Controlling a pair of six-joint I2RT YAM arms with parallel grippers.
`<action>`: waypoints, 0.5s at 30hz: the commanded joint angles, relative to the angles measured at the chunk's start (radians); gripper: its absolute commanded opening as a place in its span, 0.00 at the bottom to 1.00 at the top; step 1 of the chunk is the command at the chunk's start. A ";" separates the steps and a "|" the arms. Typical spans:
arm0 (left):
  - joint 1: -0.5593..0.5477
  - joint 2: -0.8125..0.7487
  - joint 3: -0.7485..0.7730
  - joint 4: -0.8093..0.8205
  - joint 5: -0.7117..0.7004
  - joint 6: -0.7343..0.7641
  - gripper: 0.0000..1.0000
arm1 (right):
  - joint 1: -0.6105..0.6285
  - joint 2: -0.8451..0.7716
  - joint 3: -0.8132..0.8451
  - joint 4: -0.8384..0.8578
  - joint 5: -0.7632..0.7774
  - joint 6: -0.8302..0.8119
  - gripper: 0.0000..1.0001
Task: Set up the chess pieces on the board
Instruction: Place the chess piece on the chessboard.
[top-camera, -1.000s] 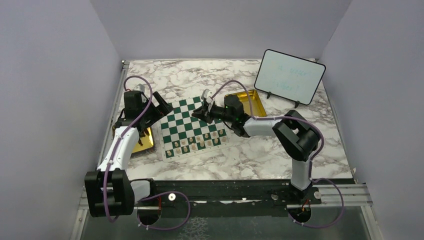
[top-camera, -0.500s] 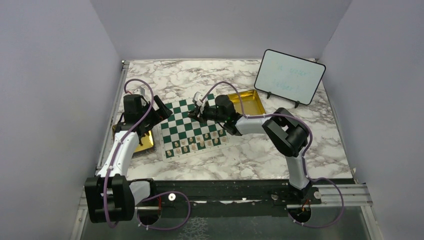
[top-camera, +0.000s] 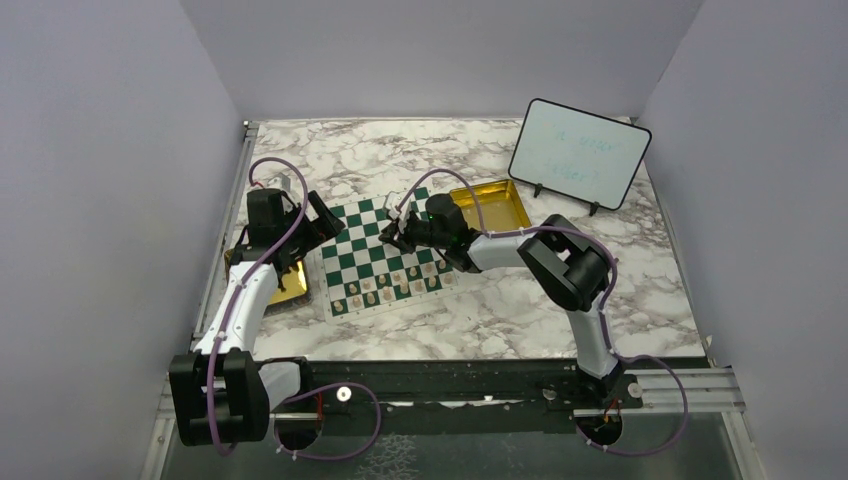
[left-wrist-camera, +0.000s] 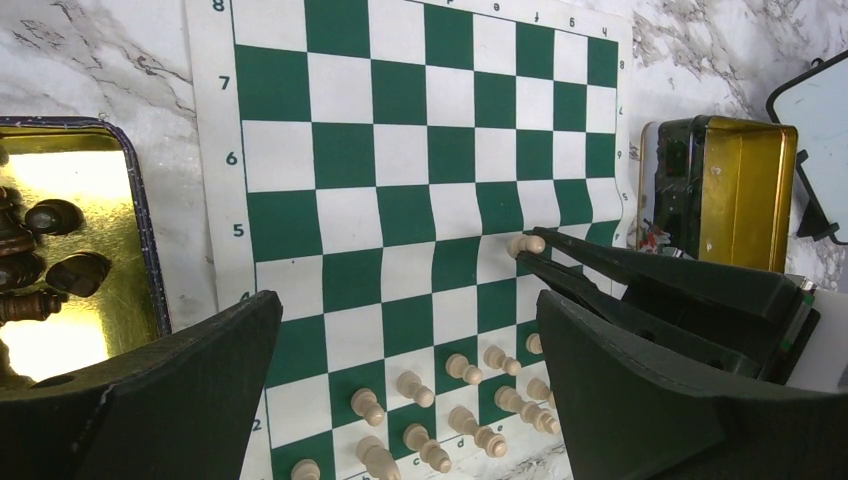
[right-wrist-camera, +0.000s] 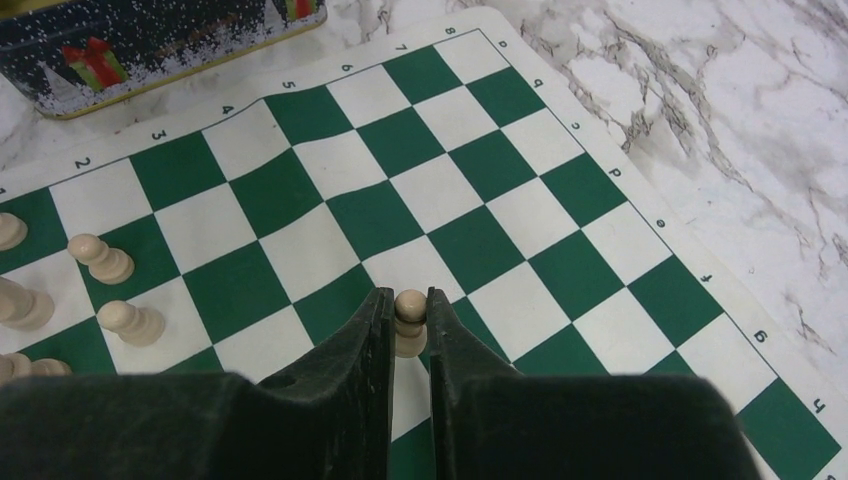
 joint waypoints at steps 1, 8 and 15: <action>0.006 -0.016 -0.011 0.016 -0.005 0.013 0.99 | 0.006 0.024 0.028 -0.026 0.026 -0.035 0.19; 0.006 -0.011 -0.009 0.016 -0.007 0.014 0.99 | 0.006 0.019 0.010 -0.035 0.024 -0.049 0.21; 0.005 -0.017 -0.009 0.019 -0.007 0.014 0.99 | 0.007 0.020 0.000 -0.044 0.022 -0.059 0.22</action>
